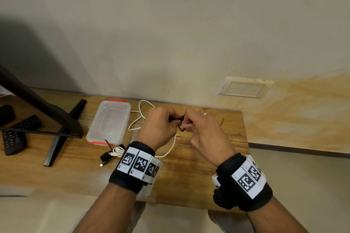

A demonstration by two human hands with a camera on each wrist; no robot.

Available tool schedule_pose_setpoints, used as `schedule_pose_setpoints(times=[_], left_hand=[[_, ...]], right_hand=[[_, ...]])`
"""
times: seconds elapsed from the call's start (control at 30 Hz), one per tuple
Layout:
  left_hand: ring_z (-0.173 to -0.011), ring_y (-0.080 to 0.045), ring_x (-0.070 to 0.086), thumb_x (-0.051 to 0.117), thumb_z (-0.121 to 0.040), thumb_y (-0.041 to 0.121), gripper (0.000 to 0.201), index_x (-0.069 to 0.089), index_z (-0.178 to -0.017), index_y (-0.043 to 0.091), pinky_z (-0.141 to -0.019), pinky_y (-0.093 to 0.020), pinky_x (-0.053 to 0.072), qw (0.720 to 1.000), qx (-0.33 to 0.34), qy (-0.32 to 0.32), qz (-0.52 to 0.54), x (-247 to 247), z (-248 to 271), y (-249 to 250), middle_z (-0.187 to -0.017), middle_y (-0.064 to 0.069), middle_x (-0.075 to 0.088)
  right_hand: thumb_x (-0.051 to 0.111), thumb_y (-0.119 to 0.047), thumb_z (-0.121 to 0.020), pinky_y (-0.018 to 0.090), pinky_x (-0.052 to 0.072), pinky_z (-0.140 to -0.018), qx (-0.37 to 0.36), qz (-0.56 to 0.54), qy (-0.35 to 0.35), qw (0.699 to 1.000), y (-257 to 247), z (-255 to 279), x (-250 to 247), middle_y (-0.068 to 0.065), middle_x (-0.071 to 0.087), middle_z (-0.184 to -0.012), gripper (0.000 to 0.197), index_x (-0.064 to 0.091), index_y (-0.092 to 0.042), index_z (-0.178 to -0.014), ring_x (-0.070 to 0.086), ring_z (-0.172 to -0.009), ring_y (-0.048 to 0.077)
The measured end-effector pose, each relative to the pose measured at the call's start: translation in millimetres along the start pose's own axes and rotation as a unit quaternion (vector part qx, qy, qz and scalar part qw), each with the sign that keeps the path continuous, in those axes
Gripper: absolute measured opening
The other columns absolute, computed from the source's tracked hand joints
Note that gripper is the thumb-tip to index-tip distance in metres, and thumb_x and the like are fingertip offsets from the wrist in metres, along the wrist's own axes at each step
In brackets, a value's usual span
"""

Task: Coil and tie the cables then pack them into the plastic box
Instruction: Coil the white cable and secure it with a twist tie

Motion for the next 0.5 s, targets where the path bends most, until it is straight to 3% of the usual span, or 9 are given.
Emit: schedule_pose_setpoints(times=[0.07,0.17,0.3,0.37,0.5], left_hand=[[-0.078,-0.009,0.067,0.069,-0.088,0.013,0.016,0.079,-0.098,0.020,-0.072,-0.026,0.055,1.000,-0.004,-0.001,0.017,1,-1,-3,-0.082,0.005,0.075],[-0.076,-0.008,0.069,0.067,-0.090,0.012,0.025,0.070,-0.112,0.022,-0.073,-0.027,0.058,0.997,-0.016,0.010,0.072,-1,1,-5,-0.086,0.004,0.077],[-0.066,-0.012,0.070,0.072,-0.088,0.010,0.010,0.069,-0.095,0.016,-0.069,-0.034,0.060,0.991,-0.021,0.024,0.132,-5,2,-4,-0.077,0.001,0.076],[-0.066,-0.012,0.070,0.074,-0.087,0.012,0.004,0.073,-0.090,0.014,-0.073,-0.038,0.060,0.989,-0.028,0.008,0.144,-3,1,-7,-0.074,-0.001,0.076],[-0.067,-0.013,0.072,0.074,-0.087,0.009,0.002,0.075,-0.088,0.011,-0.078,-0.041,0.061,0.982,-0.049,-0.036,0.179,2,0,-12,-0.073,0.000,0.076]], right_hand=[[0.053,0.012,-0.084,0.041,0.058,-0.070,0.001,-0.018,0.003,1.000,-1,1,-4,0.001,0.068,-0.094,0.036,0.042,-0.020,-0.096,0.067,-0.092,0.018],[0.045,0.015,-0.082,0.040,0.060,-0.075,0.007,-0.042,0.015,0.999,-3,2,-12,0.003,0.071,-0.102,0.045,0.036,-0.025,-0.100,0.069,-0.097,0.015],[0.039,0.020,-0.078,0.028,0.057,-0.079,0.018,-0.086,0.041,0.995,3,3,-22,-0.004,0.070,-0.102,0.050,0.034,-0.024,-0.102,0.064,-0.092,-0.001],[0.036,0.020,-0.078,0.023,0.055,-0.080,0.021,-0.101,0.051,0.993,7,4,-24,-0.005,0.071,-0.100,0.051,0.033,-0.024,-0.103,0.065,-0.092,-0.002],[0.037,0.014,-0.092,0.012,0.052,-0.076,0.023,-0.123,0.063,0.990,11,3,-27,-0.004,0.072,-0.095,0.040,0.034,-0.024,-0.104,0.067,-0.087,0.001]])
Point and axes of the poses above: each hand's wrist, its own z-axis away from the middle knuckle, its own x-axis out of the palm, y = z × x, the point moved 9 cm from there along -z, towards the middle knuckle
